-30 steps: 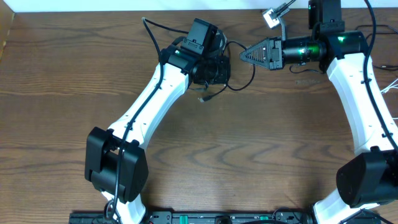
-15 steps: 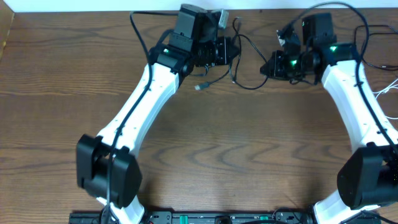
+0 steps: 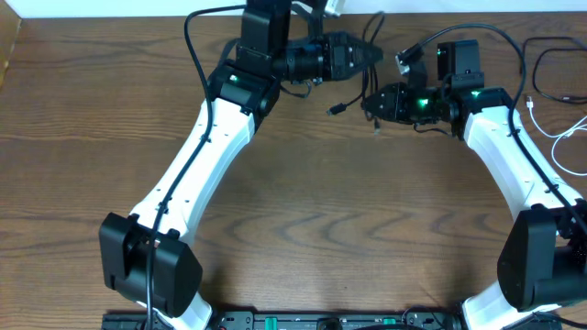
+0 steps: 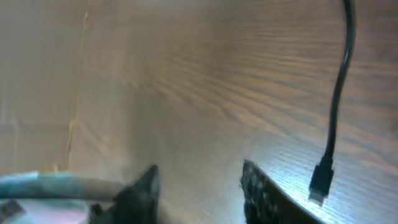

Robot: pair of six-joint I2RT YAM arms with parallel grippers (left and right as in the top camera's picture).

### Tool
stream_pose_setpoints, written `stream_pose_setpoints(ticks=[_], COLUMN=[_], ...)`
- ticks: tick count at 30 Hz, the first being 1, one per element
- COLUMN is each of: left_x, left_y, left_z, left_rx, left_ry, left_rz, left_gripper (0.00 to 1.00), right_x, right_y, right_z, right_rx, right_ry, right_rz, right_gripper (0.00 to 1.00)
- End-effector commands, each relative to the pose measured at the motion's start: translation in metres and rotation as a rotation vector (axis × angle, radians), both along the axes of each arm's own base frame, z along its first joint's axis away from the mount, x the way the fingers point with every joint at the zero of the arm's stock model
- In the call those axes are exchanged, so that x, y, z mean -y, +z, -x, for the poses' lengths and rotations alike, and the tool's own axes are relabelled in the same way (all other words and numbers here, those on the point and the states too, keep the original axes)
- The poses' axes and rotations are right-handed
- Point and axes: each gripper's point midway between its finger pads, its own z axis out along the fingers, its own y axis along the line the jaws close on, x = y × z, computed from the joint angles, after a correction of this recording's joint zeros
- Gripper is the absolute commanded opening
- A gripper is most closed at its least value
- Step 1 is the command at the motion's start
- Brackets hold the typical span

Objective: Untangle cables

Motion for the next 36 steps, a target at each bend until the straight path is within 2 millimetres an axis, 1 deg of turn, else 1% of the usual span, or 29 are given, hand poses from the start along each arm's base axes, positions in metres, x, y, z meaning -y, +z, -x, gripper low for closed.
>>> stream_pose_setpoints(ticks=[1, 3, 4, 5, 8, 12, 13, 15, 16, 20, 22, 25, 27, 28, 29, 30, 31, 33, 35, 36], left_x=[-0.010, -0.011, -0.011, -0.013, -0.016, -0.022, -0.023, -0.025, -0.027, -0.030, -0.030, -0.030, -0.030, -0.031, -0.031, -0.031, -0.032, -0.032, -0.033, -0.034], left_y=[0.043, 0.054, 0.057, 0.058, 0.058, 0.047, 0.044, 0.036, 0.027, 0.013, 0.012, 0.012, 0.008, 0.006, 0.001, 0.000, -0.004, -0.009, -0.014, -0.017], left_z=[0.004, 0.002, 0.001, -0.004, -0.009, -0.016, -0.017, -0.021, -0.024, -0.027, -0.027, -0.027, -0.025, -0.025, -0.023, -0.023, -0.022, -0.020, -0.018, -0.017], left_rx=[-0.043, 0.005, 0.024, 0.043, 0.130, 0.088, 0.081, 0.047, 0.009, -0.052, -0.055, -0.057, -0.078, -0.087, -0.089, -0.087, -0.085, -0.091, -0.096, -0.090], left_ry=[0.003, 0.004, 0.007, 0.031, 0.047, 0.086, 0.094, 0.123, 0.150, 0.185, 0.186, 0.186, 0.186, 0.187, 0.182, 0.181, 0.177, 0.172, 0.168, 0.163], left_rz=[0.109, 0.136, 0.143, 0.143, 0.120, 0.090, 0.082, 0.060, 0.038, 0.001, -0.001, -0.001, -0.011, -0.016, -0.036, -0.040, -0.053, -0.072, -0.089, -0.102], left_gripper=[0.08, 0.07, 0.07, 0.07, 0.07, 0.08, 0.07, 0.07, 0.07, 0.07, 0.07, 0.08, 0.07, 0.08, 0.08, 0.08, 0.08, 0.12, 0.15, 0.24], right_x=[-0.015, -0.023, -0.024, -0.022, -0.010, 0.012, 0.015, 0.021, 0.025, 0.032, 0.037, 0.050, 0.051, 0.050, 0.050, 0.050, 0.050, 0.049, 0.048, 0.046], right_y=[0.012, 0.024, 0.028, 0.034, 0.050, 0.091, 0.097, 0.110, 0.121, 0.137, 0.138, 0.133, 0.133, 0.133, 0.133, 0.133, 0.132, 0.132, 0.133, 0.134], right_z=[0.014, 0.020, 0.020, 0.019, 0.017, 0.019, 0.020, 0.022, 0.023, 0.025, 0.022, 0.012, 0.011, 0.011, 0.012, 0.012, 0.012, 0.013, 0.014, 0.015], right_rx=[0.049, 0.102, 0.119, 0.145, 0.203, 0.326, 0.343, 0.385, 0.423, 0.486, 0.490, 0.446, 0.439, 0.440, 0.433, 0.431, 0.421, 0.410, 0.403, 0.399], right_ry=[0.132, 0.207, 0.223, 0.228, 0.209, 0.162, 0.154, 0.134, 0.111, 0.066, 0.028, -0.077, -0.090, -0.088, -0.091, -0.090, -0.097, -0.100, -0.096, -0.091], right_rz=[-0.095, -0.153, -0.166, -0.170, -0.164, -0.139, -0.133, -0.114, -0.084, -0.030, 0.000, 0.042, 0.042, 0.040, 0.036, 0.035, 0.030, 0.019, 0.004, -0.006], right_gripper=[0.54, 0.63, 0.65, 0.67, 0.67, 0.67, 0.68, 0.68, 0.70, 0.70, 0.68, 0.65, 0.54, 0.46, 0.24, 0.21, 0.09, 0.03, 0.01, 0.01])
